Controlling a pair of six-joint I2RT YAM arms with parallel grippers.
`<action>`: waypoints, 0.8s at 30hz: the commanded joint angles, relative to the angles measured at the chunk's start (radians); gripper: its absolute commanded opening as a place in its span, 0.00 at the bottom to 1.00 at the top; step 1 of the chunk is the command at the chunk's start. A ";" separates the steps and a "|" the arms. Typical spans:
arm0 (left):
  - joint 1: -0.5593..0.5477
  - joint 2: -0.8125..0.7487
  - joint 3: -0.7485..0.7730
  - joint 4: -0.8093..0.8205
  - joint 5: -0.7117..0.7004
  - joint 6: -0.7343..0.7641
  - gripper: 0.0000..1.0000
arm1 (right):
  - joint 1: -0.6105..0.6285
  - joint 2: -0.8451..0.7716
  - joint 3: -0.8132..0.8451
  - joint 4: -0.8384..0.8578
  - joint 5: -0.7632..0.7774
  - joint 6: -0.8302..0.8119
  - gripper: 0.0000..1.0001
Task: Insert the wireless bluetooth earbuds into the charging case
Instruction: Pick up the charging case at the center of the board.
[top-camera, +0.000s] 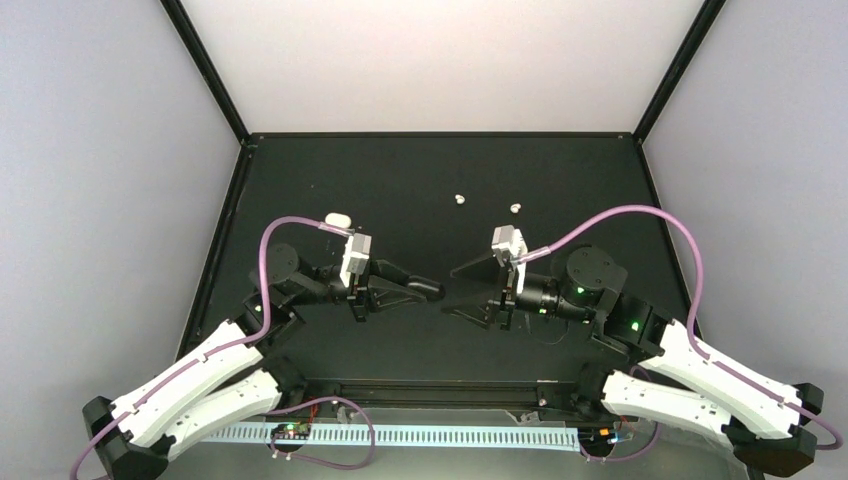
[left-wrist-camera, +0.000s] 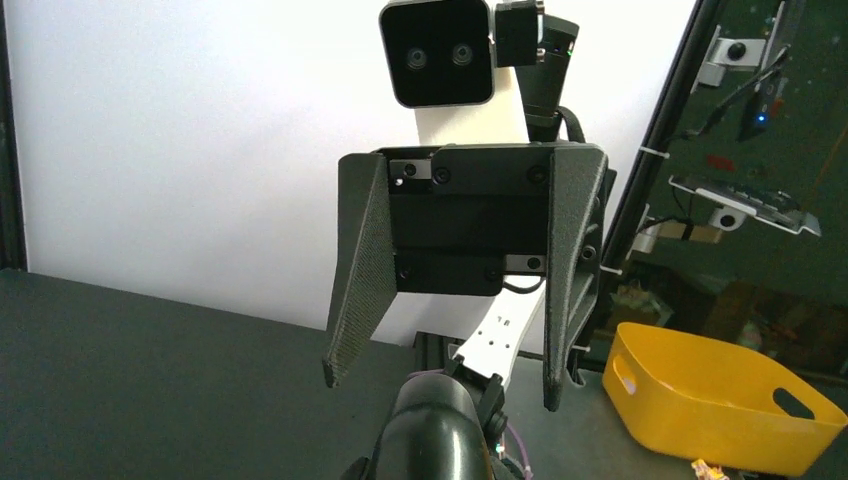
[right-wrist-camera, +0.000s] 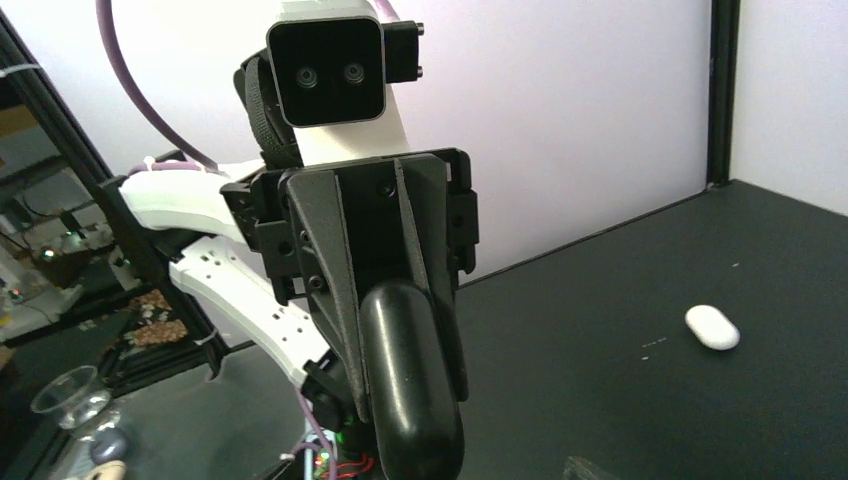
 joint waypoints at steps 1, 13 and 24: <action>-0.003 0.004 0.032 0.077 0.047 0.003 0.02 | -0.004 0.012 0.002 0.056 -0.054 0.020 0.67; -0.005 0.010 0.030 0.085 0.049 -0.015 0.03 | -0.005 0.073 0.019 0.088 -0.056 0.025 0.49; -0.005 0.018 0.025 0.085 0.029 -0.031 0.06 | -0.004 0.101 0.026 0.098 -0.065 0.018 0.34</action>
